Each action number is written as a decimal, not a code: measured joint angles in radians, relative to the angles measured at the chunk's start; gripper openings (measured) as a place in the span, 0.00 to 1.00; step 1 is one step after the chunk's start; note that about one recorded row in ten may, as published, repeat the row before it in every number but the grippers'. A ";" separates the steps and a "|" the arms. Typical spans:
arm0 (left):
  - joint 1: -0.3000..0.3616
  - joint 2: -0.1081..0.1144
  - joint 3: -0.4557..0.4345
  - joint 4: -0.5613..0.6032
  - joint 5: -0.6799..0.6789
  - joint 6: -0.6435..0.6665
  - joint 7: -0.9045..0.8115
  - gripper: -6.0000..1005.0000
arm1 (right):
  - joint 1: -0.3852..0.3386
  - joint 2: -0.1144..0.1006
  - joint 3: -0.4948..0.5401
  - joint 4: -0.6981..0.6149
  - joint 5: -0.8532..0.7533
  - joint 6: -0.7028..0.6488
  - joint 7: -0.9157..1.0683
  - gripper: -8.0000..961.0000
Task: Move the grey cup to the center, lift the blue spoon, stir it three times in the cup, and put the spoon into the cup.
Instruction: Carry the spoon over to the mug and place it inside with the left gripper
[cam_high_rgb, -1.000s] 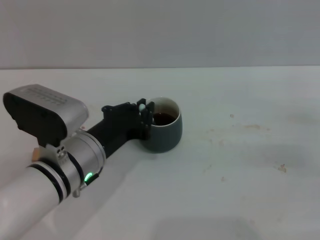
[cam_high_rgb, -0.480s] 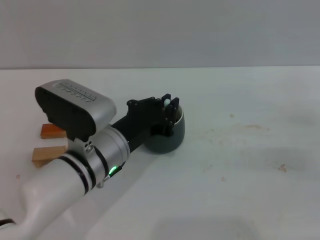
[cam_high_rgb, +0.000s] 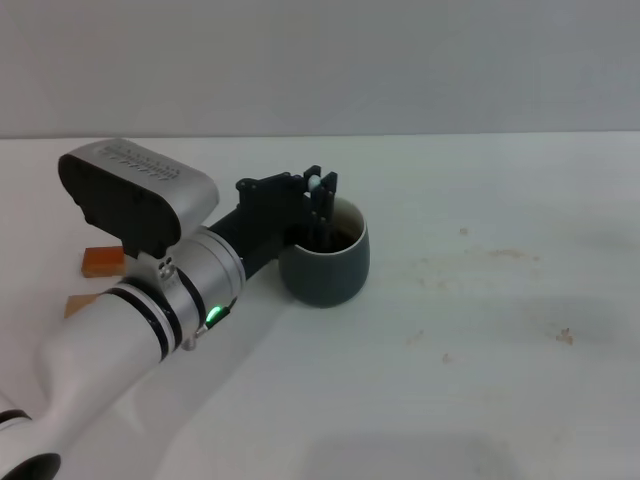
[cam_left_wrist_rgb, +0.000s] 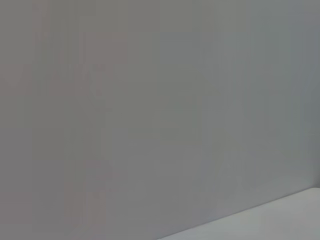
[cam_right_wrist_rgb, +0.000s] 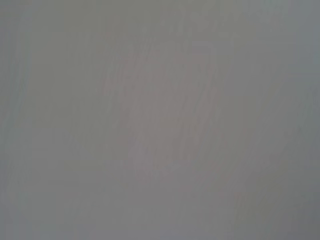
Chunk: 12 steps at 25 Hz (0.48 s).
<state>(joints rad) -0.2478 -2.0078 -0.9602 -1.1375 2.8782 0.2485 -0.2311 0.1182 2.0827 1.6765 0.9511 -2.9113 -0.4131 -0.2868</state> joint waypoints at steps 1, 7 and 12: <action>0.003 0.000 -0.005 0.002 0.000 0.000 0.000 0.18 | 0.001 0.000 0.000 0.000 0.000 0.000 0.000 0.01; 0.052 0.016 -0.017 -0.034 0.001 -0.008 0.000 0.18 | 0.008 -0.001 0.000 0.000 0.000 0.004 0.000 0.01; 0.109 0.033 -0.008 -0.106 0.001 -0.025 0.000 0.18 | 0.013 -0.002 0.000 -0.001 0.000 0.006 0.000 0.01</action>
<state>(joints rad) -0.1390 -1.9749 -0.9684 -1.2439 2.8794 0.2235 -0.2310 0.1309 2.0808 1.6766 0.9506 -2.9113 -0.4074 -0.2869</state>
